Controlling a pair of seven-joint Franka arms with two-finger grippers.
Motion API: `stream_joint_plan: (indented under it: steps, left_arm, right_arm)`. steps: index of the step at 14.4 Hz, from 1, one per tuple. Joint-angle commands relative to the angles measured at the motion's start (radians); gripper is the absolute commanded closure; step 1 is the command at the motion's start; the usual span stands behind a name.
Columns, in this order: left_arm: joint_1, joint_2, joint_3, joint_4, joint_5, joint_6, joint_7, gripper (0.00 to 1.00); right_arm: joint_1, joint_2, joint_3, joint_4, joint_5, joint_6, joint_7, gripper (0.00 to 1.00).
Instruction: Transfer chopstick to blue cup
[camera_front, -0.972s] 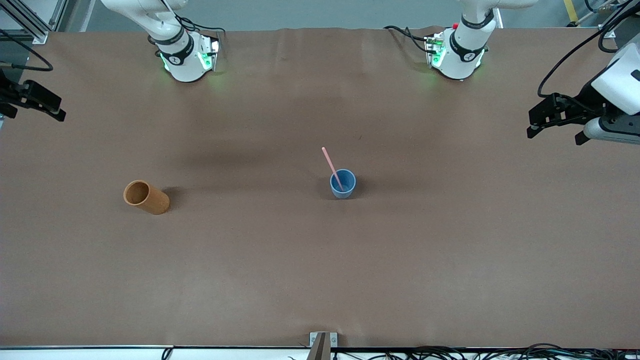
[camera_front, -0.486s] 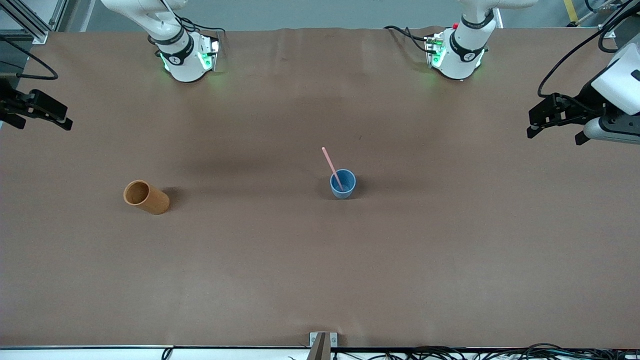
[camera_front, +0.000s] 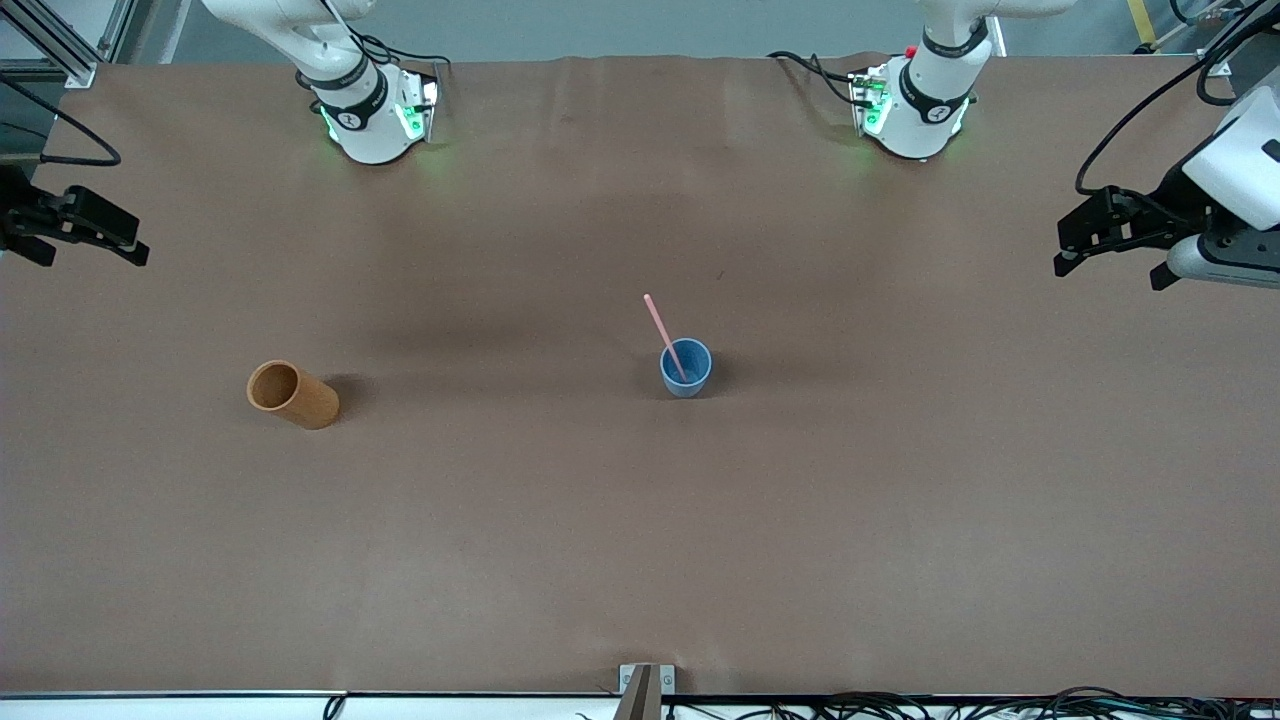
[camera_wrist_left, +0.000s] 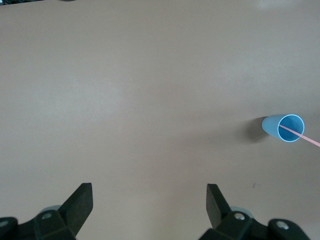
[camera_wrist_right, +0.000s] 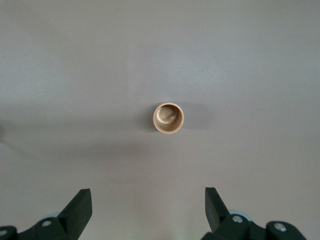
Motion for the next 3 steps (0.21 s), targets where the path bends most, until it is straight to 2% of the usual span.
stream_joint_plan:
  steps: [1,3]
  left_arm:
    - [0.005,-0.003,-0.005,0.007,0.013,0.0,0.013,0.0]
    - [0.005,-0.003,-0.005,0.007,0.013,0.0,0.013,0.0]
  right_arm:
    - [-0.015,-0.008,0.004,-0.013,0.023,0.009,-0.017,0.0]
    - [-0.021,-0.008,0.004,-0.013,0.024,0.009,-0.019,0.0]
